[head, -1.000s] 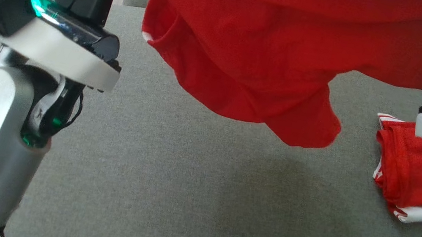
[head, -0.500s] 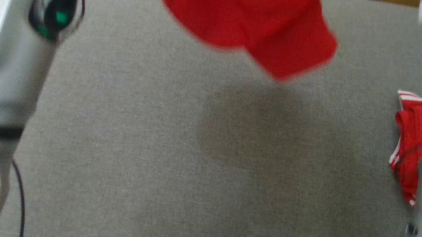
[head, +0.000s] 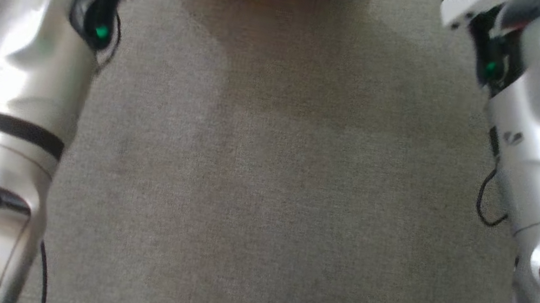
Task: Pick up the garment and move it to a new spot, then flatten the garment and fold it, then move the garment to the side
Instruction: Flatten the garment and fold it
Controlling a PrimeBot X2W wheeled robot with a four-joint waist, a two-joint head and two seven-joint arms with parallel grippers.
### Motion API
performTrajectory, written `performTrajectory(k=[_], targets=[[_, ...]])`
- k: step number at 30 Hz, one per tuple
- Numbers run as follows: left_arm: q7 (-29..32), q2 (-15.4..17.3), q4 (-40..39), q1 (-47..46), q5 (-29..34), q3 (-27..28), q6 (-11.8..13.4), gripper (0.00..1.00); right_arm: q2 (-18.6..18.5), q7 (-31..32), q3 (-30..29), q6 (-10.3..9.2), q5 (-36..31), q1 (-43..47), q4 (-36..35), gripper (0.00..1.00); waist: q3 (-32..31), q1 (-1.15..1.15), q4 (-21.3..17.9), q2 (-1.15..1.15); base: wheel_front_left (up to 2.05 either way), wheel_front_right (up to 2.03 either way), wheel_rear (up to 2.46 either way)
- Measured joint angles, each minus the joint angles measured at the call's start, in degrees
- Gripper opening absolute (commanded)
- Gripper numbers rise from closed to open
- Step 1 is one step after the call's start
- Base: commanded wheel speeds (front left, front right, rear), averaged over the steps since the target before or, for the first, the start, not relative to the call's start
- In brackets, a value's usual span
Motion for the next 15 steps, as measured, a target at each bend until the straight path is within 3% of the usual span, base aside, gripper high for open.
performTrajectory(k=[7, 15], targets=[[-0.05, -1.92, 2.56, 9.68, -1.45, 0.94, -1.03, 0.0, 0.11, -3.08, 4.43, 0.0, 4.6, 8.15, 4.92, 0.0, 0.73, 0.0, 1.22, 0.0, 0.0, 0.0, 0.0], [-0.04, -2.91, -6.59, 26.64, 0.27, 1.62, -1.26, 0.0, 0.11, -7.16, 4.21, 0.0, 7.32, 25.82, 3.19, 0.0, -1.87, -0.01, 1.96, 0.0, 0.0, 0.0, 0.0]])
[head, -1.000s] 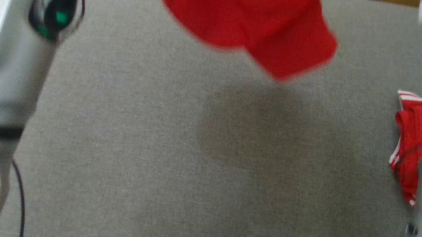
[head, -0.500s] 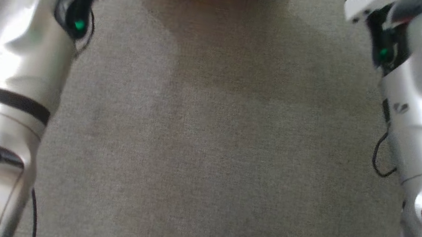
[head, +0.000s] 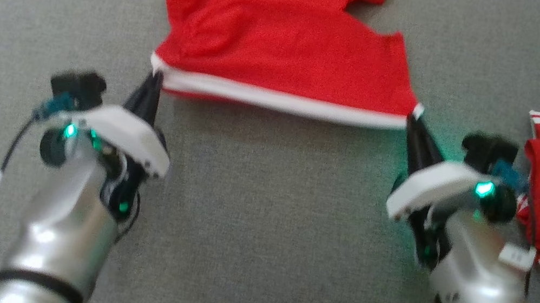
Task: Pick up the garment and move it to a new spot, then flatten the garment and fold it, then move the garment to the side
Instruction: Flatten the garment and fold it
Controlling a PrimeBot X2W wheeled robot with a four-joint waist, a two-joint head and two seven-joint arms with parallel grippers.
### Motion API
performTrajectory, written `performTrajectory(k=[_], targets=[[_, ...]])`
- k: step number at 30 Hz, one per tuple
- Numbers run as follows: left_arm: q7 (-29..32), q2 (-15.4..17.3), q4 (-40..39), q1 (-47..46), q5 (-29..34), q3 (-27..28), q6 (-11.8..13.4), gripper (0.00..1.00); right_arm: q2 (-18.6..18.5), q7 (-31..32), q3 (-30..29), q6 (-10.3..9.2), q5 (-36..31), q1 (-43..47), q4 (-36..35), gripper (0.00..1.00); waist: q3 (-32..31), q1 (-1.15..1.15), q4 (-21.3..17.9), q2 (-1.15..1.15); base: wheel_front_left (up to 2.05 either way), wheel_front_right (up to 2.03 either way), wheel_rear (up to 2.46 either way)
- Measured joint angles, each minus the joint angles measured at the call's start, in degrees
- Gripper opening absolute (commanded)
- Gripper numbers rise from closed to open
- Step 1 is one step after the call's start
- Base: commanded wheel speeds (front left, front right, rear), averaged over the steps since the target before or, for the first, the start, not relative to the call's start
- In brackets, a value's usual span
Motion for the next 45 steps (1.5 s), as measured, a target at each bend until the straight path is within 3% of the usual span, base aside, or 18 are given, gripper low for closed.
performTrajectory(k=[4, 11, 15, 19, 23, 32, 40, 45], targets=[[-0.01, 0.02, -7.44, 8.3, 1.69, 0.67, 0.0, 0.0, 0.24, -0.43, -2.66, 0.0, -0.51, 8.86, -6.76, 0.0, -1.97, 0.0, -0.12, 0.0, 0.0, 0.0, 0.0], [0.0, 1.1, -21.64, 24.73, 3.09, -0.09, -0.43, 0.0, 0.68, -0.35, -13.07, 0.0, -8.9, 32.1, -27.92, 0.0, -5.77, 0.0, -0.28, 0.0, 0.0, 0.0, 0.0], [0.01, 2.44, -27.74, 33.14, 3.65, -0.22, -0.36, 0.0, 1.68, 4.78, -16.53, 0.01, -11.05, 46.17, -42.17, 0.0, -7.69, 0.0, -0.42, 0.0, 0.0, 0.0, 0.0], [1.11, 3.28, -34.33, 40.06, 3.46, -0.04, 1.62, 0.0, 1.78, 10.8, -17.94, 0.02, -10.55, 56.25, -54.82, 0.0, -9.17, 0.0, -0.91, 0.0, 0.0, 0.0, 0.0], [3.76, 4.6, -42.57, 46.2, 2.77, 0.36, 4.21, 0.0, 2.0, 14.96, -18.27, 0.02, -9.58, 63.07, -62.92, 0.0, -10.23, 0.0, -1.51, 0.0, 0.0, 0.0, 0.0], [9.2, 6.08, -57.16, 58.43, 2.18, 1.31, 9.75, 0.0, 2.41, 19.06, -18.75, 0.02, -8.64, 70.55, -70.72, 0.0, -12.21, -0.01, -1.57, 0.0, 0.0, 0.0, 0.0], [11.87, 6.57, -60.24, 59.25, 1.57, 1.26, 10.69, 0.0, 2.44, 20.41, -20.04, 0.03, -8.8, 69.85, -71.93, 0.0, -12.36, 0.0, -1.04, 0.0, 0.0, 0.0, 0.0], [12.98, 7.22, -58.55, 55.52, 1.18, 1.2, 9.76, 0.0, 2.44, 20.89, -20.62, 0.03, -10.6, 62.89, -69.41, 0.0, -11.51, 0.0, -0.39, 0.0, 0.0, 0.0, 0.0]])
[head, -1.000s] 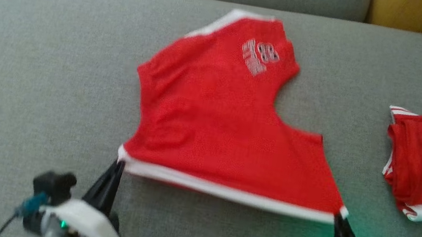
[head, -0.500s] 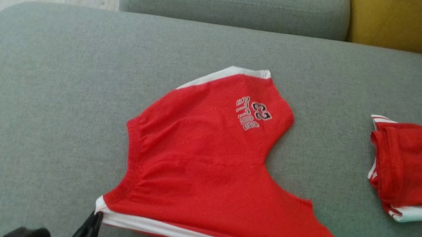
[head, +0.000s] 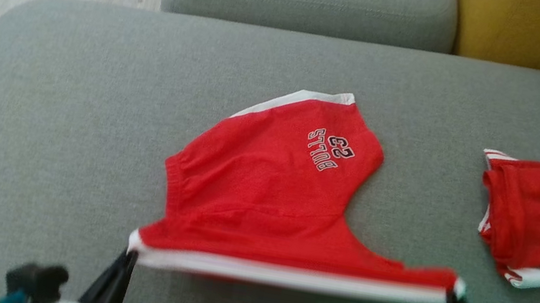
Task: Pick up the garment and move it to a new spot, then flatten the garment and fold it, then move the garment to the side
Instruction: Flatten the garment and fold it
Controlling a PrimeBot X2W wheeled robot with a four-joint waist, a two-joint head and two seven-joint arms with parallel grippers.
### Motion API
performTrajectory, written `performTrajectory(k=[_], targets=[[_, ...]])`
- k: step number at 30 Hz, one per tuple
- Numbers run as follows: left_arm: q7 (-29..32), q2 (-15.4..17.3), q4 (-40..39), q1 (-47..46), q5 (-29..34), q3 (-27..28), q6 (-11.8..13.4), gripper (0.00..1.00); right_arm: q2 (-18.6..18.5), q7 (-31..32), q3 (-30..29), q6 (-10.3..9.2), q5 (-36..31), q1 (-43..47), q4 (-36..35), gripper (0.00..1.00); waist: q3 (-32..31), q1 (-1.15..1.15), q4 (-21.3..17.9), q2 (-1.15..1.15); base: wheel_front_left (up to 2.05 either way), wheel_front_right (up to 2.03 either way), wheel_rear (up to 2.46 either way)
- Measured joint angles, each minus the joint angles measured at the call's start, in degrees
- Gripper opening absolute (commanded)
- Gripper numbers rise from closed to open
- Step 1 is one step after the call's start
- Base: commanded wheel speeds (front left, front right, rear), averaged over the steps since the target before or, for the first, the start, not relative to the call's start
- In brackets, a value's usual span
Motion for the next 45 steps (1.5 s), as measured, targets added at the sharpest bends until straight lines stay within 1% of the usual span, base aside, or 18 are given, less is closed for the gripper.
performTrajectory(k=[1, 4, 11, 12, 14, 21, 24, 28, 29, 30, 31, 32, 33, 34, 37, 40, 42, 45], targets=[[0.0, 0.0, 0.0, 0.0, 0.0, 0.0, 0.0, 0.0, 0.0, 0.0, 0.0, 0.0, 0.0, 0.0, 0.0, 0.0, 0.0, 0.0, 0.0, 0.0, 0.0, 0.0, 0.0], [1.86, 0.9, 1.86, -4.92, -0.15, -0.76, -1.34, 0.0, -0.04, 0.0, -0.52, 0.0, -1.01, -7.21, 2.44, 0.0, 1.38, 0.0, 0.5, 0.0, 0.0, 0.0, 0.0], [4.05, 0.25, 8.39, -17.53, -2.22, -1.15, -3.96, 0.0, -0.33, 2.3, -0.35, 0.0, -4.41, -24.16, 10.71, 0.0, 6.18, 0.0, 2.82, 0.0, 0.0, 0.0, 0.0], [4.75, -0.27, 10.79, -20.95, -2.68, -1.36, -5.02, 0.0, -0.77, 3.14, -0.05, -0.01, -5.1, -29.67, 14.51, 0.0, 7.76, 0.01, 3.56, 0.0, 0.0, 0.0, 0.0], [4.83, -0.91, 13.06, -24.61, -3.25, -1.56, -6.0, 0.0, -1.35, 3.49, 0.3, -0.01, -5.17, -35.18, 18.46, 0.0, 9.46, 0.01, 4.29, 0.0, 0.0, 0.0, 0.0], [3.37, -3.13, 21.63, -37.84, -4.9, -1.86, -7.98, 0.0, -3.34, 3.1, 1.29, -0.01, -5.3, -52.82, 32.55, 0.0, 15.44, 0.02, 6.87, 0.0, 0.0, 0.0, 0.0], [2.63, -4.25, 26.31, -42.52, -6.52, -1.98, -8.75, 0.0, -4.27, 2.59, 1.6, -0.01, -5.59, -59.14, 38.64, 0.0, 17.48, 0.02, 8.21, -0.01, 0.0, 0.0, 0.0], [2.13, -5.43, 32.23, -46.98, -8.7, -3.24, -9.5, 0.0, -4.86, 1.02, 1.96, -0.01, -5.84, -64.81, 46.44, 0.0, 19.69, 0.02, 9.85, -0.01, 0.0, 0.0, 0.0], [1.9, -5.7, 33.63, -47.9, -9.06, -3.54, -9.53, 0.1, -4.86, 0.57, 2.18, -0.01, -5.97, -65.77, 48.3, 0.0, 20.14, 0.02, 10.17, -0.01, 0.0, 0.0, 0.0], [1.63, -5.95, 34.83, -48.75, -9.29, -3.89, -9.69, 0.41, -4.85, -0.14, 2.34, -0.01, -6.06, -66.5, 49.94, 0.0, 20.52, 0.02, 10.45, -0.01, 0.0, 0.0, 0.0], [1.62, -6.14, 36.07, -49.66, -9.75, -4.41, -9.7, 0.95, -4.85, -1.02, 2.58, -0.01, -6.13, -67.05, 51.41, 0.44, 20.84, 0.02, 10.7, -0.01, 0.0, 0.0, 0.0], [1.08, -6.27, 37.16, -50.37, -10.17, -4.97, -9.73, 1.0, -4.83, -1.91, 2.9, -0.01, -6.13, -67.46, 52.59, 0.95, 21.09, 0.02, 10.86, -0.01, 0.0, 0.0, 0.0], [0.45, -6.38, 37.98, -50.82, -10.39, -5.13, -9.73, 1.0, -4.81, -2.7, 3.3, -0.01, -6.12, -67.81, 53.69, 0.95, 21.24, 0.02, 10.88, -0.01, 0.0, 0.0, 0.0], [-0.38, -6.41, 38.75, -51.14, -10.57, -5.24, -9.73, 1.0, -4.78, -3.69, 3.72, -0.01, -6.11, -67.96, 54.56, 1.0, 21.29, 0.02, 10.77, -0.01, 0.0, 0.0, 0.0], [-3.21, -6.27, 40.46, -51.46, -10.8, -5.71, -9.73, 1.0, -4.68, -7.43, 4.41, -0.01, -6.1, -67.96, 56.14, 1.0, 21.17, 0.01, 10.27, -0.01, 0.0, 0.0, 0.0], [-7.31, -5.79, 41.1, -51.28, -10.6, -6.37, -9.73, 1.0, -4.52, -11.71, 5.09, -0.01, -6.1, -67.83, 55.9, 1.0, 20.59, 0.0, 9.56, -0.01, 0.0, 0.0, 0.0], [-10.29, -4.9, 40.96, -51.13, -8.72, -6.48, -9.59, 1.0, -4.41, -14.5, 5.63, -0.02, -6.1, -67.42, 54.8, 1.0, 20.0, 0.01, 9.07, -0.01, 0.0, 0.0, 0.0], [-12.52, -3.64, 38.8, -49.58, -6.35, -5.44, -7.58, 1.0, -4.14, -17.53, 6.06, -0.01, -6.56, -65.69, 51.58, 1.0, 18.86, 0.0, 8.3, 0.0, 0.0, 0.0, 0.0]])
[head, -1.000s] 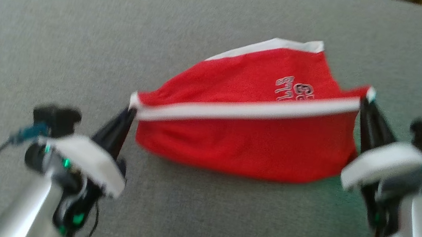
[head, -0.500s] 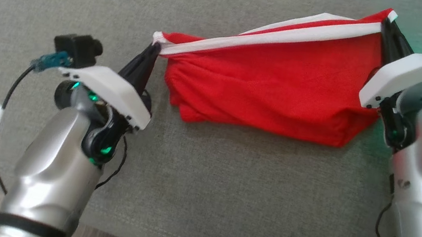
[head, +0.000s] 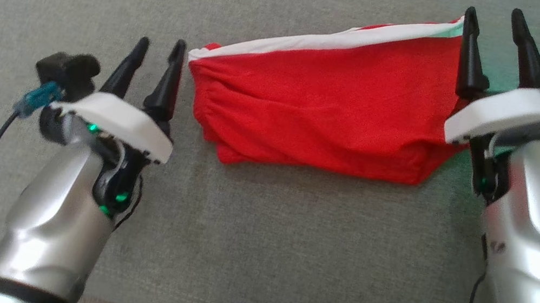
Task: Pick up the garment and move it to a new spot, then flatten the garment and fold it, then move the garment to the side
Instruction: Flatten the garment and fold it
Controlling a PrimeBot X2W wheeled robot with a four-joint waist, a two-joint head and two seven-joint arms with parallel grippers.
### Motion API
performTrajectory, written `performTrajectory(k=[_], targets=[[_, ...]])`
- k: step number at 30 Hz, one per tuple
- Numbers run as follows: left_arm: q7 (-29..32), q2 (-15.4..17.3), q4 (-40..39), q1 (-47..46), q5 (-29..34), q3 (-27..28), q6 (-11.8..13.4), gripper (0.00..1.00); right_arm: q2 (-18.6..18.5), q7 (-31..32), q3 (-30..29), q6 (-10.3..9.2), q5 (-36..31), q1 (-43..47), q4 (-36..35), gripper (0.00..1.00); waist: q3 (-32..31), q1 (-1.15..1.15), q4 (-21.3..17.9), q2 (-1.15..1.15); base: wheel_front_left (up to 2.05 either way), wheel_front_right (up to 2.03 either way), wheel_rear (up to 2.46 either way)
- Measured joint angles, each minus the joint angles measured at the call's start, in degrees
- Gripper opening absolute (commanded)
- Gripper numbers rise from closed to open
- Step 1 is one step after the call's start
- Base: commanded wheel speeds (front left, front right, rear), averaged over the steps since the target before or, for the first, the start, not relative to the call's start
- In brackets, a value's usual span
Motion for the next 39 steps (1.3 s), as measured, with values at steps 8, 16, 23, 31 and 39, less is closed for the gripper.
performTrajectory(k=[8, 16, 23, 31, 39], targets=[[-0.48, 1.75, -14.39, 8.77, 8.87, 4.69, 5.33, 1.0, 1.19, -1.57, -2.09, -0.01, -3.75, 11.44, -13.29, 1.0, -3.38, 0.0, -2.37, 0.0, 0.0, 0.0, 0.0], [-0.48, 3.05, -21.68, 17.03, 13.61, 5.97, 6.24, 1.0, 1.86, 4.09, -5.57, 0.0, -6.19, 25.54, -30.53, 1.0, -5.92, 0.0, -4.72, 0.0, 0.0, 0.0, 0.0], [-0.48, 3.57, -23.68, 20.92, 14.4, 5.66, 6.48, 1.0, 2.52, 7.57, -6.41, -0.01, -4.91, 35.19, -39.29, 1.0, -7.19, 0.0, -5.76, 0.0, 0.0, 0.0, 0.0], [-0.48, 4.31, -23.82, 21.94, 14.8, 5.13, 6.47, 1.0, 2.78, 9.94, -6.71, -0.01, -3.96, 39.29, -43.34, 1.0, -7.75, 0.0, -6.3, 0.0, 0.0, 0.0, 0.0], [-0.47, 4.38, -23.76, 21.93, 14.64, 4.54, 6.47, 1.0, 2.8, 10.56, -6.83, 0.0, -3.39, 39.35, -43.76, 1.0, -8.1, 0.0, -6.26, 0.0, 0.0, 0.0, 0.0]])
